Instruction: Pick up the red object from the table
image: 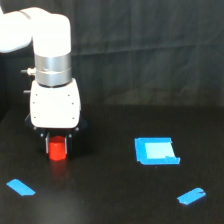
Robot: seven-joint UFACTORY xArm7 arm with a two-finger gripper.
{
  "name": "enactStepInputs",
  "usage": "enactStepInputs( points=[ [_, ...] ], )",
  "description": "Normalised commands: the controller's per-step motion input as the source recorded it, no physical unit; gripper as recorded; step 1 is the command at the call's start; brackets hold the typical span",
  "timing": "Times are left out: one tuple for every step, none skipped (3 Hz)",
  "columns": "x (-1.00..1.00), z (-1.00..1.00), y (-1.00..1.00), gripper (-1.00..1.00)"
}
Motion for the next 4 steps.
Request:
enactStepInputs(
  points=[
    [0.21,0.50,0.09,-0.91],
    [0.33,0.98,0.10,-0.94],
    [0.38,0.98,0.15,-0.97],
    [0.31,0.97,-0.01,-1.00]
  ],
)
